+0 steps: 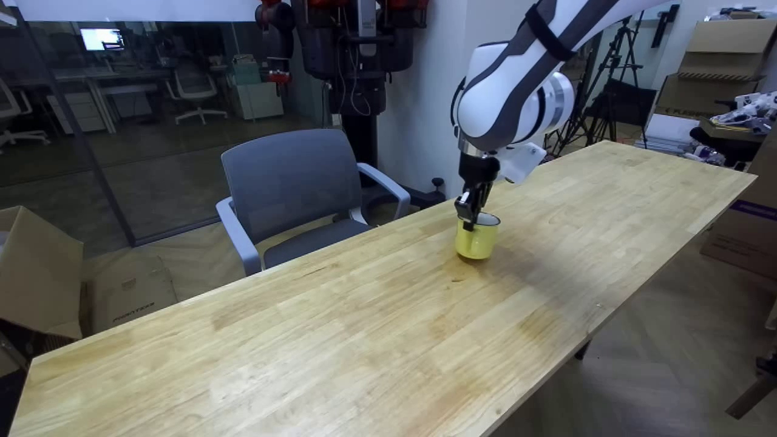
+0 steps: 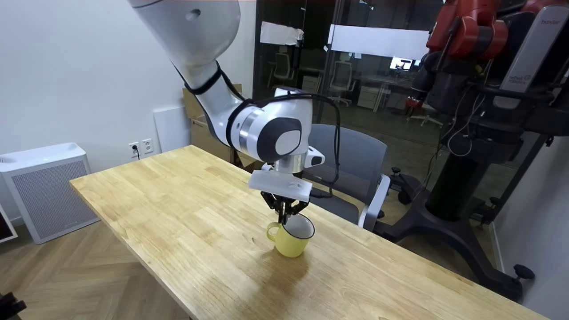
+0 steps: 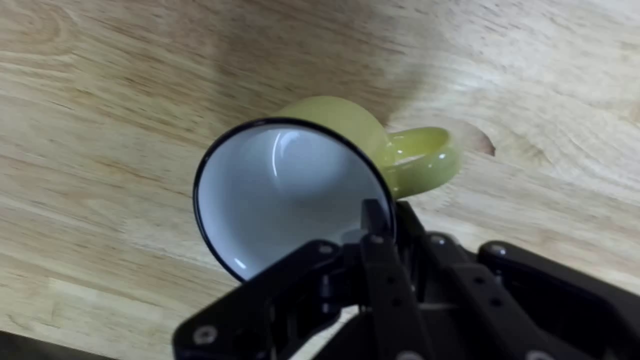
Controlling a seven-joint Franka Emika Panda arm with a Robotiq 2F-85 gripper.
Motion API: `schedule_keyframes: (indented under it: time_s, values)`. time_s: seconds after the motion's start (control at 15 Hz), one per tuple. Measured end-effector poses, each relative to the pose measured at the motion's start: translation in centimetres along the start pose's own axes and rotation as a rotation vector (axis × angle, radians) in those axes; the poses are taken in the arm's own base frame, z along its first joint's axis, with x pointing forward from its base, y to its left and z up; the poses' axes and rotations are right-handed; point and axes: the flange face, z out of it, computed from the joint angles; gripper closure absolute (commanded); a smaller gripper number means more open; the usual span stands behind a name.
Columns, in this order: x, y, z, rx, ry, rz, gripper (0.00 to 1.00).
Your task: Move the mug slightly to the left
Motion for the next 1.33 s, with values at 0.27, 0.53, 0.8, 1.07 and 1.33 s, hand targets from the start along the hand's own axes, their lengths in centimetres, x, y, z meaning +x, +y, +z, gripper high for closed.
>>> schedule_keyframes:
  time_s: [0.27,0.53,0.8,1.07,1.33]
  values:
    - [2.5,-2.4,-0.1,0.01,0.031,0.094,0.98]
    - [4.3,-3.5,0.4,0.003,0.045,0.159,0.98]
    - [4.9,-3.5,0.4,-0.002,0.042,0.187,0.6]
    - [5.1,-4.4,0.8,0.005,0.034,0.192,0.32]
    - [5.1,-5.3,1.0,0.021,0.009,0.195,0.06]
